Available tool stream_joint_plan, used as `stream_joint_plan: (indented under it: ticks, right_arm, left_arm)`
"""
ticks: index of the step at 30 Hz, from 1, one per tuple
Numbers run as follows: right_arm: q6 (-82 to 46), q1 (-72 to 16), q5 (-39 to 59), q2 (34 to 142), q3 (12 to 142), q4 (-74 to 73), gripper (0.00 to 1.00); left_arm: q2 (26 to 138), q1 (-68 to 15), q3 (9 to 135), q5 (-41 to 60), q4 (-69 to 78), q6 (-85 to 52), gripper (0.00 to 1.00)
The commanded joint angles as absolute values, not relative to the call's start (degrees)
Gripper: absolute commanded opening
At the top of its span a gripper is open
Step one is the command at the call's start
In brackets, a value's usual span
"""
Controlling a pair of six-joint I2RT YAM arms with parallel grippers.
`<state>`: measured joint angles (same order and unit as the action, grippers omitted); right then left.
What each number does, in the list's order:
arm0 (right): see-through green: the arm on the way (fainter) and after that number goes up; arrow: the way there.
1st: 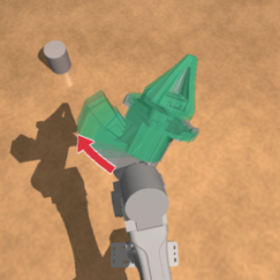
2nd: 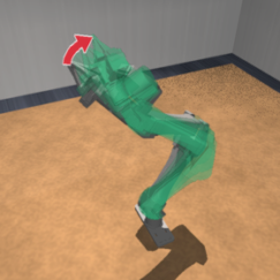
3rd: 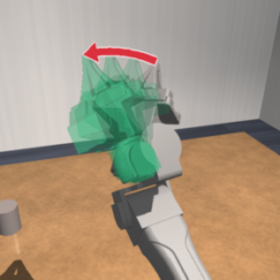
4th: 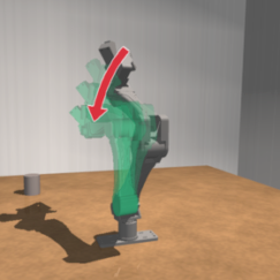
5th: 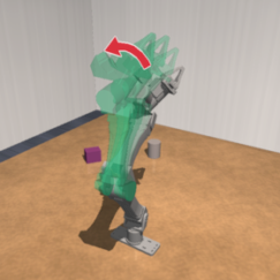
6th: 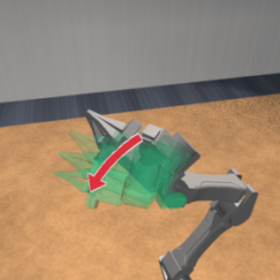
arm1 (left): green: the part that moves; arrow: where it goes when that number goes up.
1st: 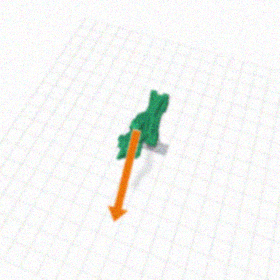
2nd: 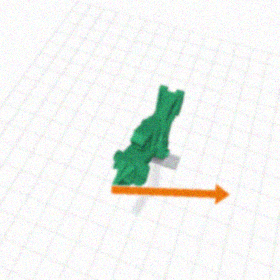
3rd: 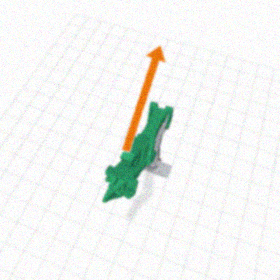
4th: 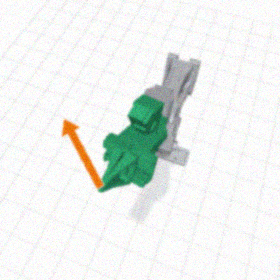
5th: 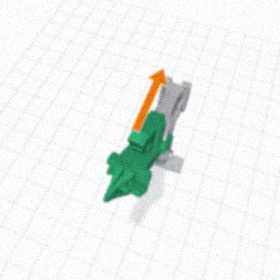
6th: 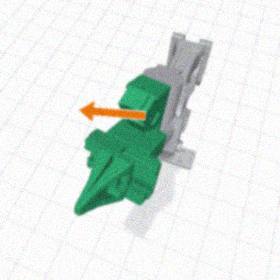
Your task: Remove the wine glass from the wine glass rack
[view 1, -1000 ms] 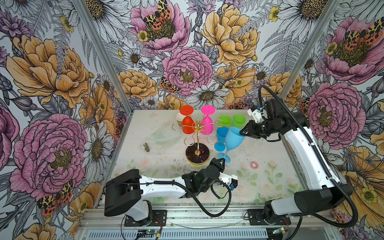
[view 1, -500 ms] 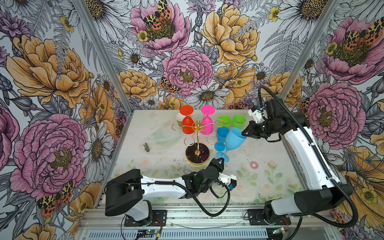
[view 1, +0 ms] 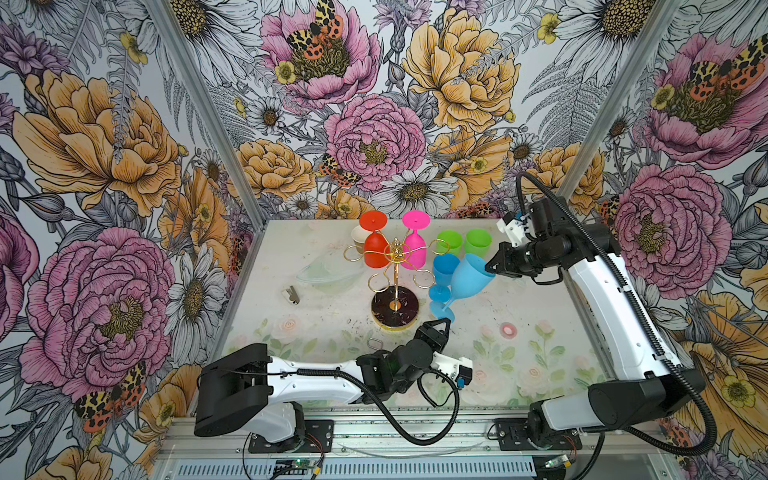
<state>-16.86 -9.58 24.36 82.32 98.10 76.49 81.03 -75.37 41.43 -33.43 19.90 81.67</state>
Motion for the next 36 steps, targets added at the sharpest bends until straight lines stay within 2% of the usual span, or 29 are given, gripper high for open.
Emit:
stream_joint_plan:
  ticks: [1,2,4,7,13,18,31,36]
  right_arm:
    - [-15.75,-9.97,20.55,82.47,99.99,76.18,0.0]
    - [-15.56,-10.06,18.93,82.23,99.88,76.16,0.0]
    - [-15.44,-10.1,14.59,81.74,99.54,76.2,0.0]
    - [-15.34,-10.75,8.3,80.98,98.44,75.87,0.0]
    - [-15.56,-11.97,-3.35,79.46,93.63,71.92,0.0]
    - [-16.31,-11.9,-7.45,79.06,90.22,66.07,0.0]
    - [-17.85,-11.34,-8.38,84.16,85.72,53.05,0.0]
    - [-17.89,-11.4,-9.5,86.09,85.26,49.9,0.0]
  left_arm:
    - [78.37,-75.76,41.42,-31.54,16.4,73.16,0.59]
    - [77.57,-77.46,41.76,-31.1,15.37,70.44,0.63]
    - [75.62,-77.78,43.34,-30.69,11.76,64.85,0.81]
    - [72.85,-77.62,46.22,-31.42,6.18,55.96,0.86]
    - [68.6,-76.92,52.04,-35.5,-5.53,39.06,0.89]
    - [64.26,-74.73,55.27,-32.31,-14.34,25.76,0.89]
    - [57.84,-61.83,61.72,-17.93,-28.58,0.59,0.89]
    - [53.85,-57.63,61.0,-13.76,-30.07,-4.27,0.89]
